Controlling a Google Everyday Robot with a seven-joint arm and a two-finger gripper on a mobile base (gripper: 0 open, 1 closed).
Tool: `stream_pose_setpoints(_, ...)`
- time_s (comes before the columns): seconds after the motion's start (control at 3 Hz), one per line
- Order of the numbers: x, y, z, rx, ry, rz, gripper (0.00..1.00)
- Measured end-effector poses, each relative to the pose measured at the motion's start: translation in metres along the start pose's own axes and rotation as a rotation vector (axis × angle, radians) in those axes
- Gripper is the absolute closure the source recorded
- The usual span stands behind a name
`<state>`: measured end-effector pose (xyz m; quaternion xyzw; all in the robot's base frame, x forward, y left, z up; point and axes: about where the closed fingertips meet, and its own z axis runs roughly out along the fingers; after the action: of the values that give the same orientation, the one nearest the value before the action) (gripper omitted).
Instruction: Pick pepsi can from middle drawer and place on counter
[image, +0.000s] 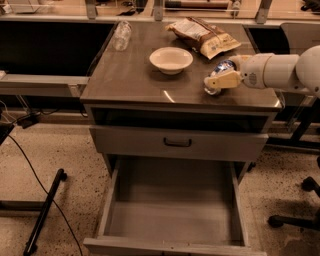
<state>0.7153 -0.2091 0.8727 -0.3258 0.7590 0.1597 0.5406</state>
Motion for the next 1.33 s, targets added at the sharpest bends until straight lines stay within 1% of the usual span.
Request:
stream_pose_setpoints(0.67, 0.0000, 0.0000, 0.0001, 0.000, 0.000, 0.000, 0.13)
stream_pose_setpoints(1.0, 0.0000, 0.0001, 0.0001, 0.000, 0.000, 0.000, 0.00)
stream_pose_setpoints(1.33, 0.0000, 0.0001, 0.0000, 0.000, 0.000, 0.000, 0.00)
